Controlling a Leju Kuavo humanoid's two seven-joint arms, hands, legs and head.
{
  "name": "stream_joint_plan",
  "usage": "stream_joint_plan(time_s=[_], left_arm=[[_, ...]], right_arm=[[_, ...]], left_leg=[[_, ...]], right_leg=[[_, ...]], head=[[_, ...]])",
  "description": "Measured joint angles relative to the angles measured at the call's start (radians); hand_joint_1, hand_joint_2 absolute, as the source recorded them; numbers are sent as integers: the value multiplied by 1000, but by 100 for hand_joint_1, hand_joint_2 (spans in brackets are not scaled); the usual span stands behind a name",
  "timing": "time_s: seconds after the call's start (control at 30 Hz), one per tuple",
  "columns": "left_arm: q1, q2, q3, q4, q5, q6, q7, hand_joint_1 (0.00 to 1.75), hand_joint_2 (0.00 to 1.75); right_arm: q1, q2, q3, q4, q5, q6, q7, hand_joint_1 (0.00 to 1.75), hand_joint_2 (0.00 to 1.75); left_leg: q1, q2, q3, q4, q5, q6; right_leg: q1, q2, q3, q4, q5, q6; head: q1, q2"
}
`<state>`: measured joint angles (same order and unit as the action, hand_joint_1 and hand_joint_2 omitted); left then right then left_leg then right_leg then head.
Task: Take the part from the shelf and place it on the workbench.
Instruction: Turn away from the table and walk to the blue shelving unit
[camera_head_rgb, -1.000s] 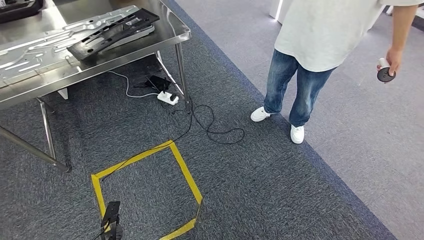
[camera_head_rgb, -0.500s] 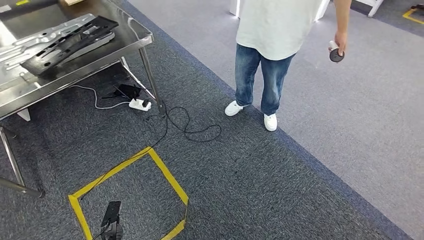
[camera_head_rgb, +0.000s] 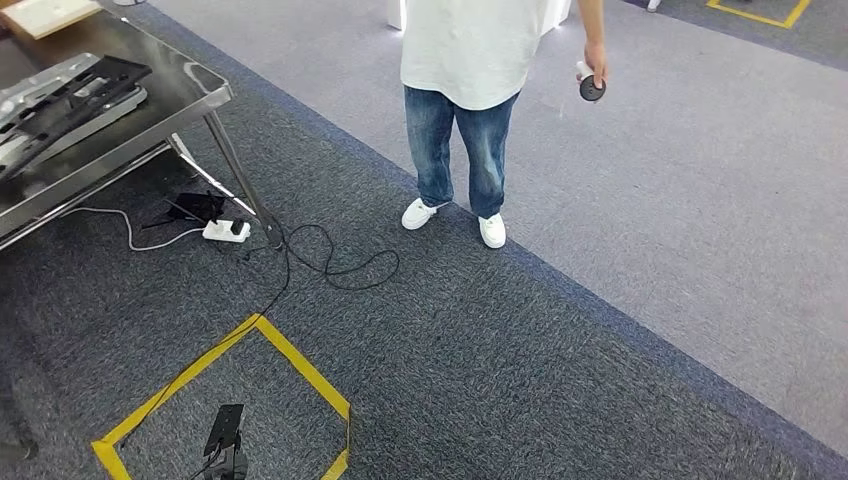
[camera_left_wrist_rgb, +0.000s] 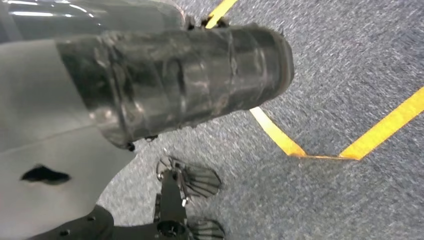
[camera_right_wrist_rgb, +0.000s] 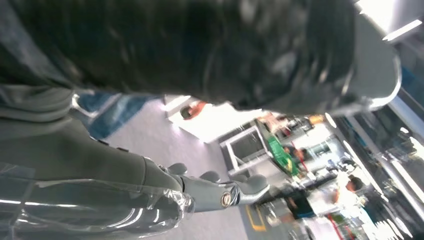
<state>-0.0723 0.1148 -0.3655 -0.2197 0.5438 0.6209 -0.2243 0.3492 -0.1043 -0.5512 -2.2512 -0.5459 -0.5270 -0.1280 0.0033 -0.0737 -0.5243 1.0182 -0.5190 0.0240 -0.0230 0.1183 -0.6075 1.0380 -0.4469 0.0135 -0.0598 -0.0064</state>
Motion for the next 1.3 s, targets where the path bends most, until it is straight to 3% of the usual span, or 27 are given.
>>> stream_joint_plan(time_s=[0.03, 0.07, 0.1, 0.17, 0.2, 0.27, 0.3, 0.33, 0.4, 0.47, 0.53, 0.57, 0.63, 0.7, 0.73, 0.77, 0.8, 0.87, 0.93, 1.0, 1.07, 1.13, 1.2, 1.27, 1.3], left_arm=[[-1, 0, 0, 0, 0, 1, 0, 0, 0], [-3, 0, 0, 0, 1, 1, 0, 0, 0], [-4, 0, 0, 0, 0, 1, 0, 0, 0], [-3, -1, 0, 0, 1, 1, 0, 0, 0], [-1, -1, 0, 0, 1, 1, 0, 0, 0], [1, -1, 0, 0, 1, 1, 0, 0, 0], [1, -2, 0, 0, 1, 1, 0, 0, 0], [0, -2, 0, 0, 1, 1, 0, 0, 0], [-2, -3, 0, 0, 0, 1, -1, 0, 0], [-4, -2, 0, 0, 0, 2, -1, 0, 0], [-5, -2, -1, 0, 0, 2, -2, 0, 0], [-6, -3, -2, 0, 0, 1, -2, 0, 0], [-8, -5, -3, 0, 0, 0, -1, 0, 0], [-6, -5, -3, 0, 0, -1, 0, 0, 0], [-4, -6, -3, 0, 0, -1, 0, 0, 0], [-2, -6, -3, 0, 0, -1, 1, 0, 0], [-1, -6, -4, 0, 0, -1, 1, 0, 0], [-1, -7, -4, 0, 0, -1, 1, 0, 0], [-1, -6, -4, 0, 0, -1, 1, 0, 0], [-1, -5, -4, 0, 1, -1, 0, 0, 0], [-2, -4, -5, 0, 2, -1, -1, 0, 0], [-5, -5, -5, 0, 3, -1, -3, 0, 0], [-3, -6, -5, 0, 3, -2, -4, 0, 0], [0, -6, -5, 0, 4, -3, -4, 0, 0], [1, -6, -5, 0, 4, -3, -4, 0, 0]], right_arm=[[1, 0, 0, 0, 1, 0, -1, 0, 0], [2, 1, 0, 0, 2, 0, -3, 0, 0], [2, 0, 0, 0, 2, 0, -5, 0, 0], [0, 0, 0, 0, 3, -1, -7, 0, 0], [0, 0, 0, 0, 3, -1, -7, 0, 0], [0, 1, 0, 1, 3, -1, -7, 0, 0], [0, 1, 0, 1, 3, 0, -7, 0, 0], [1, 1, 0, 2, 3, 0, -7, 0, 0], [0, 1, 0, 2, 3, 0, -7, 0, 0], [0, 1, 0, 1, 3, 0, -8, 0, 0], [1, 3, 0, 1, 4, -1, -8, 0, 0], [2, 3, 0, 0, 4, -1, -8, 0, 0], [2, 4, 0, -1, 5, -1, -8, 0, 0], [1, 5, 0, -2, 6, -1, -8, 0, 0], [1, 5, 0, -3, 6, -1, -8, 0, 0], [1, 5, 0, -3, 6, -1, -8, 0, 0], [2, 5, 0, -3, 6, -2, -8, 0, 0], [2, 5, 0, -3, 6, -2, -8, 0, 0], [1, 6, 0, -3, 6, -2, -8, 0, 0], [1, 7, 0, -3, 6, -3, -8, 0, 0], [4, 7, 0, -2, 6, -5, -8, 0, 0], [5, 7, 0, -2, 5, -8, -8, 0, 0], [3, 7, 0, -2, 4, -11, -8, 0, 0], [3, 8, 0, 0, 3, -12, -8, 0, 0], [3, 8, 0, 0, 2, -11, -8, 0, 0]], left_leg=[[0, 10, 3, -7, 2, 3], [1, 23, 7, -15, 8, 7], [3, 36, 10, -25, 15, 13], [4, 64, 15, -38, 24, 23], [3, 78, 14, -39, 24, 26], [2, 106, 11, -37, 23, 25], [3, 119, 9, -34, 22, 24], [4, 131, 8, -30, 19, 21], [2, 151, 5, -15, 8, 9], [-2, 167, 4, -1, -4, -5], [-3, 183, 8, 2, -8, -13], [-1, 180, 9, 5, -12, -18], [5, 143, -8, 46, -47, -27], [7, 98, -59, 159, -111, -30], [6, 89, -89, 223, -136, -29], [6, 85, -111, 267, -147, -26], [5, 83, -119, 278, -138, -22], [1, 69, -79, 188, -70, -8], [-4, 25, -23, 62, -14, 6], [-9, 0, 1, 10, -6, 12], [-9, 19, 8, -7, 2, 16], [-5, 45, 15, -30, 18, 25], [-5, 71, 18, -41, 25, 32], [-7, 99, 14, -40, 25, 34], [-6, 112, 13, -38, 24, 33]], right_leg=[[-2, 9, -4, -3, 5, 7], [-2, 2, -8, -2, 5, 13], [0, -20, -17, 13, -6, 17], [4, -81, -57, 99, -60, 22], [4, -99, -86, 162, -92, 26], [0, -109, -122, 248, -120, 33], [-2, -112, -116, 242, -108, 36], [-5, -118, -91, 200, -83, 39], [-6, -151, -19, 75, -38, 41], [-3, -170, 14, 14, -27, 26], [0, -152, 11, 14, -27, 7], [1, -143, 9, 13, -24, 1], [0, -126, 6, 10, -18, -11], [1, -108, 2, 9, -15, -18], [3, -97, -1, 9, -13, -21], [6, -86, -2, 9, -12, -23], [9, -73, -3, 10, -11, -24], [13, -49, -1, 10, -9, -25], [12, -26, -1, 10, -6, -22], [7, -4, -8, 9, 0, -11], [3, 11, -15, 6, 8, 3], [8, -27, -31, 33, -13, 10], [12, -83, -75, 130, -73, 14], [8, -104, -122, 239, -119, 21], [4, -108, -128, 258, -119, 25]], head=[[-2, 0], [-2, 0], [0, 0], [5, 0], [7, 0], [8, 0], [7, 0], [8, 0], [8, 0], [5, 0], [1, 0], [0, 0], [-2, 0], [-4, 0], [-5, 0], [-5, 0], [-5, 0], [-4, 0], [-3, 0], [-5, 0], [-8, 0], [-5, 0], [0, 0], [2, 0], [2, 0]])
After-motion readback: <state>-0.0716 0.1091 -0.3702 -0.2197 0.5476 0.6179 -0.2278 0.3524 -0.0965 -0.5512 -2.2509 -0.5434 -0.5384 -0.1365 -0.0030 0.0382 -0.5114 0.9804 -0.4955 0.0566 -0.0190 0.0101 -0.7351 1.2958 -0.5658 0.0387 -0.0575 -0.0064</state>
